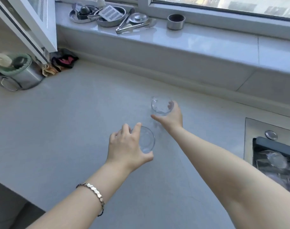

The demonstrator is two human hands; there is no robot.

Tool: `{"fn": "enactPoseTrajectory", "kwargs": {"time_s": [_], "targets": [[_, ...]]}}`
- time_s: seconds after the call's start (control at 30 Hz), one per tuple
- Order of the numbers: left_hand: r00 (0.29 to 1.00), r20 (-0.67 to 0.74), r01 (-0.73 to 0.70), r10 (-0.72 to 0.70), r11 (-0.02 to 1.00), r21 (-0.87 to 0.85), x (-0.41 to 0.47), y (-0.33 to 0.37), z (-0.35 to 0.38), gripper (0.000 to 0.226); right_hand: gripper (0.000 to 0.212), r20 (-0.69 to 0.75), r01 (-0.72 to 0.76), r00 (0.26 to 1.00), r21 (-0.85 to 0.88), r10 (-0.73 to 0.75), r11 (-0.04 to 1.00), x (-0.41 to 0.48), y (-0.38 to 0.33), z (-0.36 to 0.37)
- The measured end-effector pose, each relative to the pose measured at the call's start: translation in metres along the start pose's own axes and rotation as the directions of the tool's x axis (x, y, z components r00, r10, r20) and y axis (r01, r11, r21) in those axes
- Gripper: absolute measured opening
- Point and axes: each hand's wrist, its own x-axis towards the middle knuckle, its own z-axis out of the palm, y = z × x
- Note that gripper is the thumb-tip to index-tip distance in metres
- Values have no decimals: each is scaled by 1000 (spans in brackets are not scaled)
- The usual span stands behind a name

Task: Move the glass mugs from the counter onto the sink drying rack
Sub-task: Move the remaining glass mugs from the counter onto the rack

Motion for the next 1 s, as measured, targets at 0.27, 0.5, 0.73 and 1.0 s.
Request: {"fn": "enactPoseTrajectory", "kwargs": {"time_s": [0.27, 0.5, 0.73, 1.0], "targets": [[990, 41, -139, 138, 990, 38, -18, 49, 11, 97, 62, 142, -230, 966, 100, 215, 968, -108, 44, -137], [942, 105, -321, 320, 947, 0, -63, 158, 32, 90, 79, 312, -517, 834, 155, 455, 842, -215, 83, -309], [882, 142, -452, 449, 892, -9, -132, 237, 67, 97, 74, 234, -476, 851, -38, 471, 879, -290, 118, -422], [897, 146, -423, 418, 906, 2, -168, 261, 82, 85, 57, 233, 85, 963, -737, 134, 671, -297, 166, -419]]}}
